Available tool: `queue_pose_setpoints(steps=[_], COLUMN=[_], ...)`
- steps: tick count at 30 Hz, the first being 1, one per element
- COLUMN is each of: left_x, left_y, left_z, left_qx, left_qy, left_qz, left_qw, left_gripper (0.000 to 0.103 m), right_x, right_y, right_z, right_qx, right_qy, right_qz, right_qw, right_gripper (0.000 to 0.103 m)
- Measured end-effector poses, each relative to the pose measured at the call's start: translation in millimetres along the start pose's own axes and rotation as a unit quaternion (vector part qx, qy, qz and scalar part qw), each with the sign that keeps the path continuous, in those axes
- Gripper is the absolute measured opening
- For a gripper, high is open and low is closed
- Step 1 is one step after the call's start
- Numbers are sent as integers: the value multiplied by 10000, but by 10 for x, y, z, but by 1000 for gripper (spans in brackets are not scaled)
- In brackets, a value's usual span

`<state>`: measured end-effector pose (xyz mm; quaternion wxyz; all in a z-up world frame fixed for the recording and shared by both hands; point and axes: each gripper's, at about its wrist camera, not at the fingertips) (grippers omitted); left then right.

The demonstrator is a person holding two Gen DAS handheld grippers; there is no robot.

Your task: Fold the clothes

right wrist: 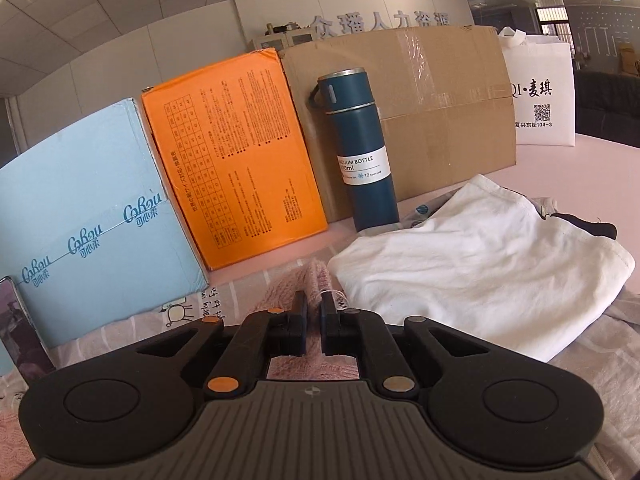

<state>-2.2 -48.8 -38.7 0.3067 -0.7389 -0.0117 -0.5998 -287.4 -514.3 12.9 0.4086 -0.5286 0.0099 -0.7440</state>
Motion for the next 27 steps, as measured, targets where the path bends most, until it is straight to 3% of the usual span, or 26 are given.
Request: queue_pose_setpoints(steps=[4, 7, 9, 10, 11, 14, 16, 23, 27], left_x=[-3, -4, -3, -3, -2, 1, 6, 8, -1], left_y=[2, 5, 2, 2, 1, 0, -8, -27, -7], left_z=[2, 4, 6, 5, 4, 1, -3, -11, -9], left_qx=[3, 3, 1, 1, 2, 3, 0, -6, -10], left_qy=[6, 5, 0, 1, 3, 10, 10, 20, 19], left_qz=[3, 8, 6, 4, 1, -8, -27, -69, -17], left_qw=[10000, 10000, 10000, 10000, 10000, 10000, 10000, 10000, 10000], left_gripper=[94, 94, 94, 94, 94, 94, 94, 94, 95], right_x=[-147, -210, -175, -152, -128, -68, -104, -231, -304], right_y=[323, 405, 307, 241, 171, -69, -13, 184, 296], right_z=[-146, -220, -237, -243, -249, -246, -234, -190, -165], right_qx=[-340, -379, -382, -377, -362, -188, -72, 333, 563], right_qy=[97, 166, 300, 384, 477, 875, 1075, 1765, 2153], right_qz=[520, 659, 559, 500, 459, 571, 711, 1196, 1469], right_qw=[9980, 9970, 9973, 9973, 9972, 9943, 9916, 9764, 9638], right_gripper=[6, 9, 22, 40, 49, 65, 72, 75, 87])
Point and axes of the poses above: each gripper's, at about its wrist camera, not at the fingertips, and y roughly the way its jaws point, z to its left, x to its top, and after that the axes turned 12 degrees about y, right-handed
